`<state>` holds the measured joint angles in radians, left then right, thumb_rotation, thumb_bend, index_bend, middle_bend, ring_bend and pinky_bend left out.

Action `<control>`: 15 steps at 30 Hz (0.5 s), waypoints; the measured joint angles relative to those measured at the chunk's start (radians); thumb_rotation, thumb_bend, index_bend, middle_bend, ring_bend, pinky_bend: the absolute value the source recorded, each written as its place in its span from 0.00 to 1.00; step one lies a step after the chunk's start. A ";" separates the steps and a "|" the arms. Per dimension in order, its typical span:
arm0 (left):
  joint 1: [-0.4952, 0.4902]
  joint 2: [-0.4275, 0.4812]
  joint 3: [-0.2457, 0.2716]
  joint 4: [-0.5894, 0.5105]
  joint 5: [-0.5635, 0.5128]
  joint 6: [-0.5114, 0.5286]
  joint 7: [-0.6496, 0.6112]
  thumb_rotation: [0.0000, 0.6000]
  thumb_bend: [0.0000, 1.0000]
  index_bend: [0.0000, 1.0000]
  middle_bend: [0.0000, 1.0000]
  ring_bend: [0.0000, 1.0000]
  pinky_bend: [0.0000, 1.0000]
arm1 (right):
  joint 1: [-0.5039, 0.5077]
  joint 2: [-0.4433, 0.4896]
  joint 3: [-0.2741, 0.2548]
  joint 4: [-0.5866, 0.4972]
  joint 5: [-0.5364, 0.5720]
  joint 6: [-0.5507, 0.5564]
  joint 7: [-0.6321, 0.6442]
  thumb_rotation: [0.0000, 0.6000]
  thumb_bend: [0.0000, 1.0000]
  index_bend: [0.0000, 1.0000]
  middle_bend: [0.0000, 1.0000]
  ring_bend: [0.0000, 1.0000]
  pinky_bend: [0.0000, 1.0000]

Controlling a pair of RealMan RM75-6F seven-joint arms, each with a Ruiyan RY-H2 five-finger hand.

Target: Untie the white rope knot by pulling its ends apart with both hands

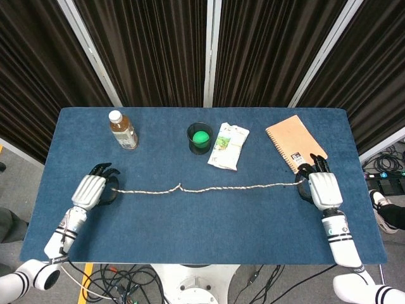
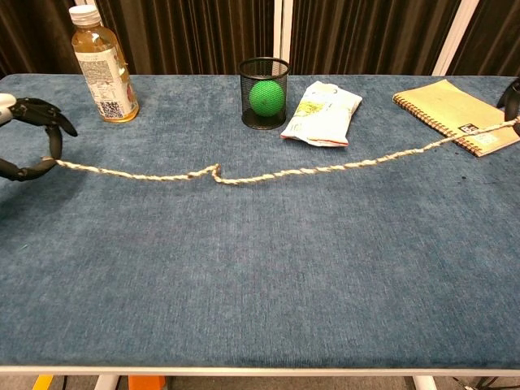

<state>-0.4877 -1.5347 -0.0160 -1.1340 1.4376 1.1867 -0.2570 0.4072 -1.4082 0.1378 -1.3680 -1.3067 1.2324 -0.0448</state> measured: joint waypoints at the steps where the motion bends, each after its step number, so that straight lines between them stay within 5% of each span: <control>1: 0.003 -0.001 0.000 0.008 -0.001 -0.002 -0.003 1.00 0.41 0.63 0.25 0.08 0.10 | -0.003 -0.003 0.000 0.009 0.003 0.000 0.005 1.00 0.75 0.79 0.32 0.00 0.00; 12: 0.021 -0.038 0.000 0.100 -0.006 -0.033 -0.037 1.00 0.41 0.63 0.25 0.08 0.10 | -0.035 -0.048 -0.009 0.099 0.023 -0.018 0.051 1.00 0.75 0.79 0.31 0.00 0.00; 15: 0.023 -0.054 0.001 0.121 -0.005 -0.046 -0.052 1.00 0.41 0.59 0.25 0.08 0.10 | -0.039 -0.067 -0.016 0.127 0.026 -0.036 0.058 1.00 0.69 0.72 0.28 0.00 0.00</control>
<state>-0.4646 -1.5887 -0.0153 -1.0128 1.4327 1.1412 -0.3089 0.3677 -1.4748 0.1215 -1.2408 -1.2808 1.1966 0.0127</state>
